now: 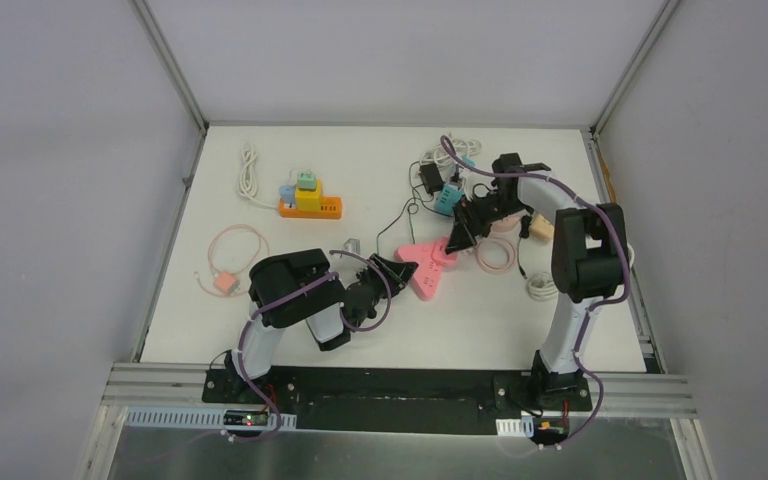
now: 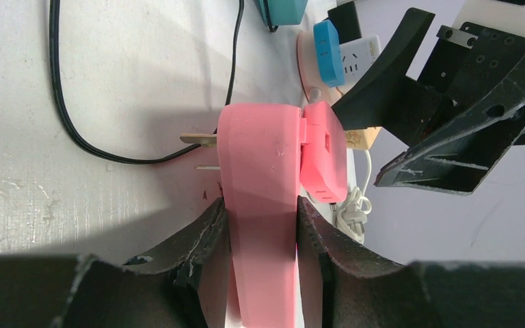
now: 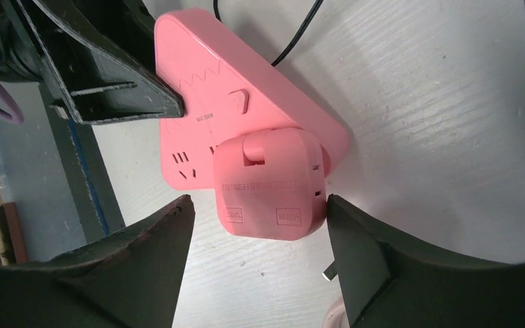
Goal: Pull the plug off the socket
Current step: Remove the plug from the socket.
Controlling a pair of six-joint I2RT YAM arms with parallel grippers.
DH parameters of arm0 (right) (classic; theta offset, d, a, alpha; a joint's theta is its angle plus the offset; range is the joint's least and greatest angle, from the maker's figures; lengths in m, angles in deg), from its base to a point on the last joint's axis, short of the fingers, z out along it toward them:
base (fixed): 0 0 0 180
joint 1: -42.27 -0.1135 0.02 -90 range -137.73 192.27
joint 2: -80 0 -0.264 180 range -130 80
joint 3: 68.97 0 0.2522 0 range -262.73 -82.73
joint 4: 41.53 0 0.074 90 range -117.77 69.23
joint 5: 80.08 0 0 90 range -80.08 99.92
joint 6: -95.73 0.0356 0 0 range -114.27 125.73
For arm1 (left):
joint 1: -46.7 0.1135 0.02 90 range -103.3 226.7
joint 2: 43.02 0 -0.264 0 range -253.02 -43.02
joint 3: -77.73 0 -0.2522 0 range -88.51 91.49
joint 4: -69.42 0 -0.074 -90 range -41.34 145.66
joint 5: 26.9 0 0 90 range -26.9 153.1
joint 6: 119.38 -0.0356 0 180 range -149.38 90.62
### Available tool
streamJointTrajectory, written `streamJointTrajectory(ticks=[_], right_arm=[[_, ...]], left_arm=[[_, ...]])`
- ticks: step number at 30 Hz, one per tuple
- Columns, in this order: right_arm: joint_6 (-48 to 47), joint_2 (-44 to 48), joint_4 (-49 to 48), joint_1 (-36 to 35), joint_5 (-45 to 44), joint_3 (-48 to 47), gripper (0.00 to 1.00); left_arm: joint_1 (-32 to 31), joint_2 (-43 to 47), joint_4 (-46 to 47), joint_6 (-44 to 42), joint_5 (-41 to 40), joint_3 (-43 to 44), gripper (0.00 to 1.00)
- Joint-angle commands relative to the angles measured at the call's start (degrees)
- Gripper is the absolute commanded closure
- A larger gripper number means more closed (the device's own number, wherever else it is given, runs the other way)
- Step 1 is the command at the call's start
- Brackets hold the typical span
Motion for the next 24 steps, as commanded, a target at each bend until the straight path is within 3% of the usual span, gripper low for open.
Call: streamJointTrajectory(ticks=[1,10,18,24], right_arm=[[9.0,3.9,-2.9,0.7,8.0,-0.9,0.27],[18.2,4.3,-9.1,1.8,12.7,1.0,0.26],[25.9,3.7,-14.1,1.8,3.0,2.0,0.25],[26.7,2.9,-12.6,0.7,2.4,1.2,0.27]], left_arm=[[0.0,-3.3,-3.6,-4.8,-0.4,-1.9,1.00],[0.0,-3.5,-3.6,-4.9,-0.4,-1.7,1.00],[0.0,-3.5,-3.6,-4.9,-0.5,-1.7,1.00],[0.0,-3.6,-3.6,-4.9,-0.7,-1.6,1.00]])
